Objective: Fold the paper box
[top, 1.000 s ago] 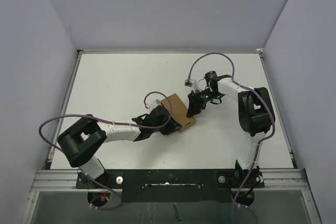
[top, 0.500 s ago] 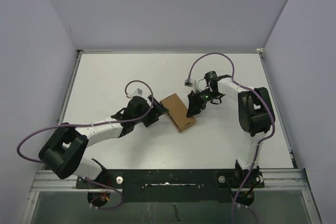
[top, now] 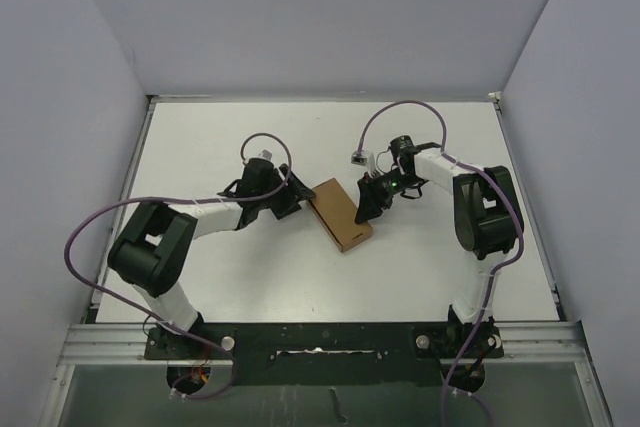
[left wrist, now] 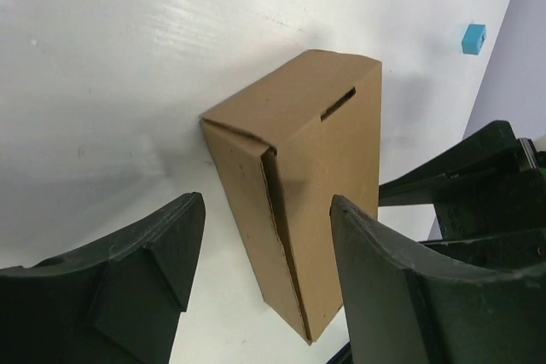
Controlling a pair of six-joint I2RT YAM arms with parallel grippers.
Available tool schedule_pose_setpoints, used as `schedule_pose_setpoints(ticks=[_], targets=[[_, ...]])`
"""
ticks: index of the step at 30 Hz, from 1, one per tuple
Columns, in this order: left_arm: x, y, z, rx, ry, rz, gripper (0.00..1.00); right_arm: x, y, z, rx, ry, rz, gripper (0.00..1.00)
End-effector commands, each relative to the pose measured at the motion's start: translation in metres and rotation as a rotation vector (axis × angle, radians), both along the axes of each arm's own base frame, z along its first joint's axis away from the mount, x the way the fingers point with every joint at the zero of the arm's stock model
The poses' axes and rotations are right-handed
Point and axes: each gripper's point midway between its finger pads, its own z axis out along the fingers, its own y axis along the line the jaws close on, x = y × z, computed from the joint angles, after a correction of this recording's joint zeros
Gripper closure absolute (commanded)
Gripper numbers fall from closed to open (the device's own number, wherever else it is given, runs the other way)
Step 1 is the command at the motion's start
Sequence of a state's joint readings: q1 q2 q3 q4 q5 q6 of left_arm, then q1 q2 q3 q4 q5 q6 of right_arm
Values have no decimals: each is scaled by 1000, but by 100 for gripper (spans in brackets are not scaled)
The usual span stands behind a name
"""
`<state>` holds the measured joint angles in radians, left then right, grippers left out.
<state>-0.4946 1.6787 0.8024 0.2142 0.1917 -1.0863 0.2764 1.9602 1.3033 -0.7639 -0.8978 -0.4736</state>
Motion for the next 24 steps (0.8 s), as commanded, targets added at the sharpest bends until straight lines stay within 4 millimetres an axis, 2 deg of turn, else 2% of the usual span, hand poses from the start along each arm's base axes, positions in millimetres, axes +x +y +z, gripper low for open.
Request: schedule_pose_setpoints(ticks=[1,5,6,9,11,14,15,22,24], targets=[[24,-9,5,-19,-44,-29,44,6,2,-6,-22,-28,19,56],[30,-12,-6,-11,-24,-31,54,5,2,-6,-22,-30,21,57],[31,-13,-7,-14,-25,-36,60,6,2,-6,-21,-31,22,57],[33,-17,-8,-26,-28,-52,87,6,2,-6,-23,-30,22,57],[33,-18,-8,-29,-27,-58,92,5,2,-7,-25,-28,24,57],[29,-17,-1,-39,-46,-65,92,6,1,-6,-22,-30,22,57],[27,-16,5,-46,-64,-65,89,6,1,-5,-19,-28,20,57],[-2,20,65,-15,-272,-1,40,8,-2,-3,56,61,-28,57],[-12,27,72,-24,-317,6,27,8,-4,-2,98,114,-53,59]])
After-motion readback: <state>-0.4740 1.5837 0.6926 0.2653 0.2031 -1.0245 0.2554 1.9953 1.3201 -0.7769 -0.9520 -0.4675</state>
